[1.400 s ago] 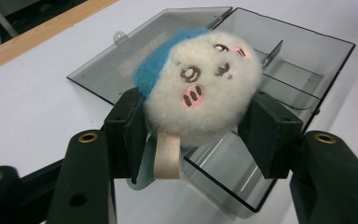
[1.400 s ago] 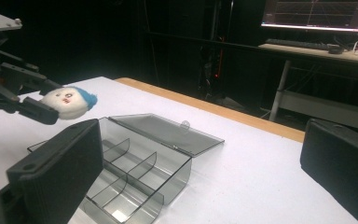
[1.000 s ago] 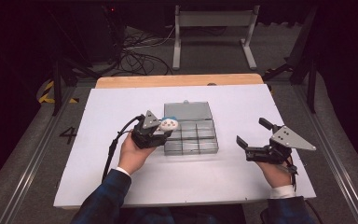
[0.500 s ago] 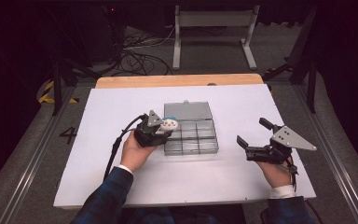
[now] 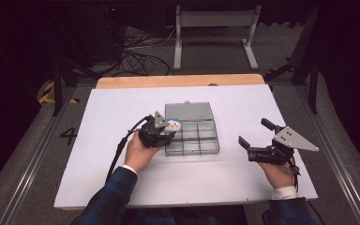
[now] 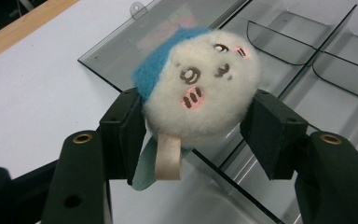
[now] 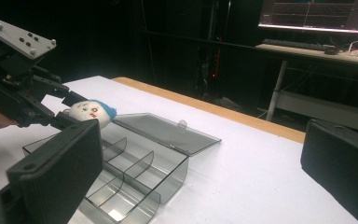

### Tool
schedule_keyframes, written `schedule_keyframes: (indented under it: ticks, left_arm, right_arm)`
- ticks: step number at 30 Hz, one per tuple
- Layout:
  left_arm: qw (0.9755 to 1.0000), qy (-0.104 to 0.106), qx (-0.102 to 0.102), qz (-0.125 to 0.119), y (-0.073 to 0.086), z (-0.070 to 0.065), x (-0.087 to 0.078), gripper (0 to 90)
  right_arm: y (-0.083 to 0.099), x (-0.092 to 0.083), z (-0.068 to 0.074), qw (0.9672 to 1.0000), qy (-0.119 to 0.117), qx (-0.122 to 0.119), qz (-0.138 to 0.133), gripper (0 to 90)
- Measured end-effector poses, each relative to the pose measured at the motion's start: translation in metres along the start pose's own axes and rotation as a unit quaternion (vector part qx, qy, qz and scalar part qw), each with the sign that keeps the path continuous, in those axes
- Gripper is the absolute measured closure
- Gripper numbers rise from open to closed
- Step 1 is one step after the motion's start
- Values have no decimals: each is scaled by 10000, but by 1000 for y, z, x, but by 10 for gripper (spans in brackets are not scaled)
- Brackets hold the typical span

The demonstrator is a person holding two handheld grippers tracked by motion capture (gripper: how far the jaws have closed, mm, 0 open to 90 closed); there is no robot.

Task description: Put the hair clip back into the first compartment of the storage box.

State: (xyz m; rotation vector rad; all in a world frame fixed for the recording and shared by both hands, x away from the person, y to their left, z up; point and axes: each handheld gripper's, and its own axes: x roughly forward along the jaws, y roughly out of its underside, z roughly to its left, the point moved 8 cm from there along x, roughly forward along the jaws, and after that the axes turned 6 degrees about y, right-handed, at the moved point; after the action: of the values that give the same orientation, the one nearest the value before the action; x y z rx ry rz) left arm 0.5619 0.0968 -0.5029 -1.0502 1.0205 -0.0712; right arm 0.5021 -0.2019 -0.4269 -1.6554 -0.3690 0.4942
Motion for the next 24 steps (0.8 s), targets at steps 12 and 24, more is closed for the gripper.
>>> schedule_keyframes:
  ticks: [12,24]
  left_arm:
    - [9999,9,24,112,3,-2,8,381]
    - [9999,17,23,111,3,-1,8,367]
  right_arm:
    - [0,0,0,10000,-15,16,22,0]
    - [2,1,1,10000,-39,53,65,0]
